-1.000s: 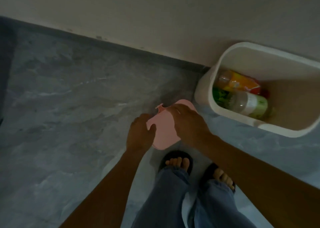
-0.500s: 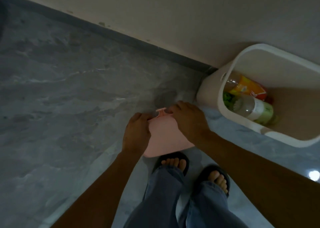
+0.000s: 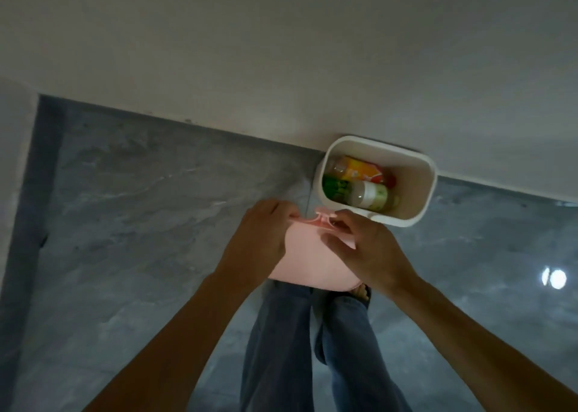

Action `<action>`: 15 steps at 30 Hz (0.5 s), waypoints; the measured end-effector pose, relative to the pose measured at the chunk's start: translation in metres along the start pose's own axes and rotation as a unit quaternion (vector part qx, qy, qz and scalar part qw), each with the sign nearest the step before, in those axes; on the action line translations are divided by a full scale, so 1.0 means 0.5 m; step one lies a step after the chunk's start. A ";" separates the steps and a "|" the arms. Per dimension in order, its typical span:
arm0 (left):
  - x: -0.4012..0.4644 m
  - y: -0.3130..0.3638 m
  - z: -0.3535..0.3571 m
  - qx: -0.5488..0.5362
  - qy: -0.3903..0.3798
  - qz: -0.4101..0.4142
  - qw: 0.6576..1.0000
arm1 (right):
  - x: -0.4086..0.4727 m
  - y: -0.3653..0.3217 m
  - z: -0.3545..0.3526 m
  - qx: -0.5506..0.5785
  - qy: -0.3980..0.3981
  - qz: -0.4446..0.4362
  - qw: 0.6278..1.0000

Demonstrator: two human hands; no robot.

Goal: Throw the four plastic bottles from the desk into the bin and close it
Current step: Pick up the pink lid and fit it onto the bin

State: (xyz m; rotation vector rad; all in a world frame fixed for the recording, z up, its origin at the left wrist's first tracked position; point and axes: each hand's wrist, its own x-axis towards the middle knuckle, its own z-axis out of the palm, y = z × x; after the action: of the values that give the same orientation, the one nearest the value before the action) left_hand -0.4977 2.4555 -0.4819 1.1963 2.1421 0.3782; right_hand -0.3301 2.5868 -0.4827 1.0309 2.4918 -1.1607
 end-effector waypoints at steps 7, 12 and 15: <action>0.051 0.171 -0.046 0.040 0.010 0.131 0.991 | -0.069 0.003 -0.180 0.103 0.044 0.092 0.989; 0.092 0.229 -0.047 0.033 0.039 0.184 0.982 | -0.080 0.032 -0.241 0.063 0.108 0.063 0.990; 0.111 0.238 -0.036 0.017 0.069 0.171 0.983 | -0.088 0.059 -0.250 0.031 0.165 0.003 0.986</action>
State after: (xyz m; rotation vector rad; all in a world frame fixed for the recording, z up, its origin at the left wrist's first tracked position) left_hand -0.4528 2.5674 -0.4272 1.6059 2.0611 0.5895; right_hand -0.2652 2.6696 -0.3966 1.3464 2.7086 -1.1536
